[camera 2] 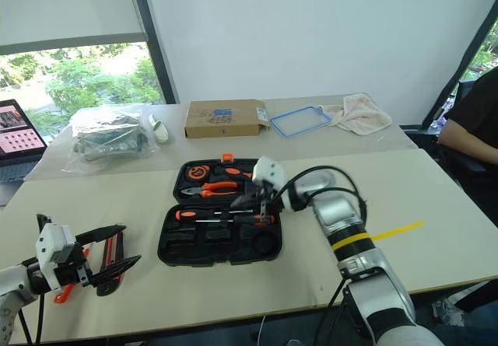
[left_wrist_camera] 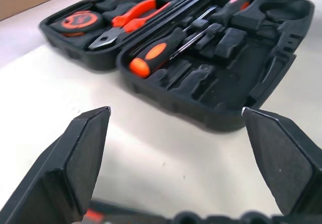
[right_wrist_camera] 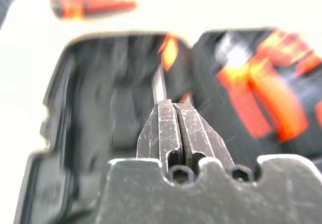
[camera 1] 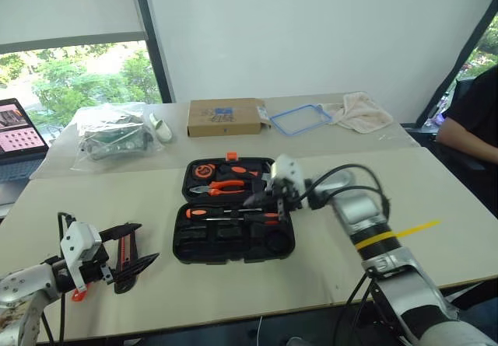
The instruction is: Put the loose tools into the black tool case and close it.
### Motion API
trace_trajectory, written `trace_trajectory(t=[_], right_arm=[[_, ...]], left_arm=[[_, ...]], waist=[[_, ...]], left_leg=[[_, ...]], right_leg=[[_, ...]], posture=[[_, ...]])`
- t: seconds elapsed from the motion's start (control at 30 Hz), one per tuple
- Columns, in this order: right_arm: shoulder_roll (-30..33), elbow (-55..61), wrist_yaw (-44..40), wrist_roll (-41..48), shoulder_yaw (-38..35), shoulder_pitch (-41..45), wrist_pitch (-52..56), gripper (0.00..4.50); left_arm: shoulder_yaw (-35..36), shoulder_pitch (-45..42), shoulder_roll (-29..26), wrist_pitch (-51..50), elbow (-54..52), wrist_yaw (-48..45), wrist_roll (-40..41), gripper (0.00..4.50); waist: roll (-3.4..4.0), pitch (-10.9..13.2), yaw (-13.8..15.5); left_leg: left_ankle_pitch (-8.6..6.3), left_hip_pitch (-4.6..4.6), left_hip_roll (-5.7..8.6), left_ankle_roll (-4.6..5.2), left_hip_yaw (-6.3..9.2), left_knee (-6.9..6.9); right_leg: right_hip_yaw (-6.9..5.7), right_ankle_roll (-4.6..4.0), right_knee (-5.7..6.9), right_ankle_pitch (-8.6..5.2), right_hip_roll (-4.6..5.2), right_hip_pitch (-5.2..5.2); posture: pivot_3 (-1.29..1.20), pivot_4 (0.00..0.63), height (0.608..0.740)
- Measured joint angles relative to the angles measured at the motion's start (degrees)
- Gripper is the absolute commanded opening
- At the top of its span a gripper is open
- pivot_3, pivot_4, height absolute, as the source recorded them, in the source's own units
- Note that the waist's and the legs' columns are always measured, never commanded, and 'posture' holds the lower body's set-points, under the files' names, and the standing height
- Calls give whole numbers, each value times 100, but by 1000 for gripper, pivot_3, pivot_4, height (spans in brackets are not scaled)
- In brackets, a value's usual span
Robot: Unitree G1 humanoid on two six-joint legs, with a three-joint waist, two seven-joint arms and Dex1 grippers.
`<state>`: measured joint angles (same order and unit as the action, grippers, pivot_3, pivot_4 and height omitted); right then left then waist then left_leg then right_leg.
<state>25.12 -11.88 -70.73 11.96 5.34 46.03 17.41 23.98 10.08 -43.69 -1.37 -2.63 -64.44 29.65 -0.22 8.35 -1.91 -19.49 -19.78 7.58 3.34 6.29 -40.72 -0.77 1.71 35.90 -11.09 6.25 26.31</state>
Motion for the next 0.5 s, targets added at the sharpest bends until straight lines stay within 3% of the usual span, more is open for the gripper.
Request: trace_trajectory(t=[0.03,0.23,0.4,0.47,0.5], right_arm=[[236,358,201,172,-381,-347,187,72],[891,943,1009,270,-1088,-1919,726,72],[1027,1373,1273,326,-1304,-2342,687,72],[1007,1696,1400,458,-1346,-2512,686,72],[972,1895,1472,511,-1381,-2700,644,72]], left_arm=[[106,120,-1,-1,6,1,-3,4500],[779,662,-5,-2,264,43,-3,4500],[1128,938,9,-1,468,72,-4,4500],[1276,1095,74,12,482,113,-3,4500],[1507,1310,158,14,537,183,1,4500]], waist=[[-2,-1,38],[11,7,112],[23,16,100],[16,17,51],[18,13,21]], left_leg=[[-1,2,1,1,0,4],[-3,2,-2,1,-17,4],[-1,23,-26,-2,-46,0],[-2,-30,-13,1,43,8],[-6,6,-1,8,76,-8]], right_leg=[[-1,0,-5,0,-2,-3],[16,-1,-15,-1,-2,5],[35,-10,-18,3,6,-9],[-27,-17,-7,-21,96,-68],[-64,-14,0,-48,116,-68]], posture=[[0,150,740],[0,150,740],[0,150,740],[0,150,740],[0,150,740]])
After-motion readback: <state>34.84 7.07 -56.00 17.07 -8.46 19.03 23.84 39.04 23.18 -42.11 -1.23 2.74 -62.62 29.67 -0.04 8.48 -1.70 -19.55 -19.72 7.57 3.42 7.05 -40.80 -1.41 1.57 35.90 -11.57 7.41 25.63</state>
